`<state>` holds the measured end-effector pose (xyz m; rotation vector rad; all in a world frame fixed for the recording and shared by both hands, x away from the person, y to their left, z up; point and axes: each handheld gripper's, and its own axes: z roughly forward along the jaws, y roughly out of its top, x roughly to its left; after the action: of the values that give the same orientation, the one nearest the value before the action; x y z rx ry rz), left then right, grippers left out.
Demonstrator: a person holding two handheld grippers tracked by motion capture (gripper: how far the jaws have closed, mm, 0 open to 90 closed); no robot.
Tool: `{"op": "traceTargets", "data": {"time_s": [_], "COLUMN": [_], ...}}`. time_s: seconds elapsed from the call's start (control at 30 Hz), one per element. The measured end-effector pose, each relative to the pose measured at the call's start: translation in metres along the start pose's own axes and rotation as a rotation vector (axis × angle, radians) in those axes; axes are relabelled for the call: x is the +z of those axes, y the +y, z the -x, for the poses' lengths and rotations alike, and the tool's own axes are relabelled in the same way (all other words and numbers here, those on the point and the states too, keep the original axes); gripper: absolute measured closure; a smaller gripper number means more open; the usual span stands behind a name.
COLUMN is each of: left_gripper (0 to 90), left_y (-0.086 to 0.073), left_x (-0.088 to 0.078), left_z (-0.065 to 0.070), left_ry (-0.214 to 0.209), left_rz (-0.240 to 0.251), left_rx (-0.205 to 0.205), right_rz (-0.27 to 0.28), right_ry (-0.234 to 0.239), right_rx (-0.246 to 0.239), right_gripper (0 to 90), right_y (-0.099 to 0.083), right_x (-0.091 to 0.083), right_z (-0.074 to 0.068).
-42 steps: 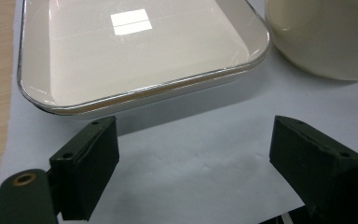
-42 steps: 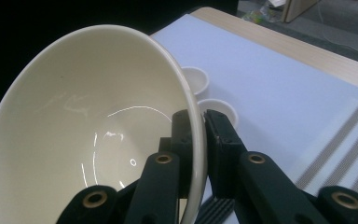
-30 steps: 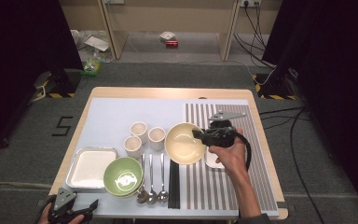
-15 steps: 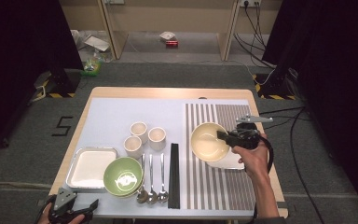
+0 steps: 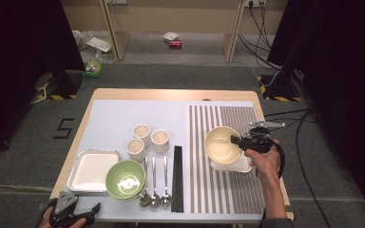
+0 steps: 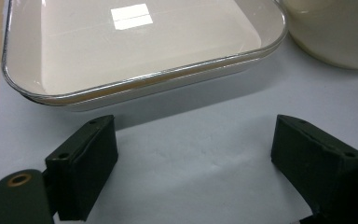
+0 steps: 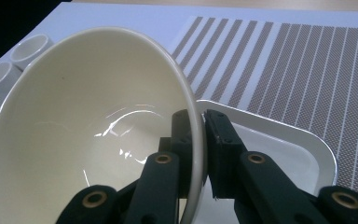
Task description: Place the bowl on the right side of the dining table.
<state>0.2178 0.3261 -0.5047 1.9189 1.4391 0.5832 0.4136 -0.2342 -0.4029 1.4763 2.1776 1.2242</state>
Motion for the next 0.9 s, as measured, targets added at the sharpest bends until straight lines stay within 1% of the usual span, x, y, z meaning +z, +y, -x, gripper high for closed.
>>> {"op": "traceTargets", "data": {"time_s": [0.17,0.2,0.3,0.4,0.43,0.5,0.67,0.73,0.9], "left_gripper": [13.4,13.4,13.4,13.4,13.4,13.4,13.4,13.4,13.4], "left_y": [0.000,0.000,0.000,0.000,0.000,0.000,0.000,0.000,0.000], "left_x": [0.000,0.000,0.000,0.000,0.000,0.000,0.000,0.000,0.000], "left_z": [0.000,0.000,0.000,0.000,0.000,0.000,0.000,0.000,0.000], "left_ry": [0.000,0.000,0.000,0.000,0.000,0.000,0.001,0.001,0.000], "left_rz": [-0.001,0.000,-0.001,-0.001,-0.001,-0.002,-0.001,-0.001,-0.002], "left_rx": [0.000,0.000,0.000,0.000,0.000,0.001,0.000,0.000,0.001], "right_rz": [-0.015,-0.013,-0.021,-0.028,-0.034,-0.038,-0.049,-0.055,-0.064], "right_ry": [-0.022,-0.025,-0.033,-0.038,-0.043,-0.056,-0.074,-0.075,-0.101], "right_rx": [0.028,0.018,0.048,0.053,0.063,0.063,0.087,0.096,0.110], "right_gripper": [82.8,82.8,82.8,82.8,82.8,82.7,82.7,82.7,82.5], "right_y": [-0.006,-0.007,-0.011,-0.015,-0.017,-0.018,-0.022,-0.023,-0.026], "right_x": [0.004,0.005,0.007,0.010,0.011,0.012,0.015,0.017,0.021], "right_z": [0.010,0.013,0.018,0.024,0.025,0.028,0.034,0.036,0.042]}}
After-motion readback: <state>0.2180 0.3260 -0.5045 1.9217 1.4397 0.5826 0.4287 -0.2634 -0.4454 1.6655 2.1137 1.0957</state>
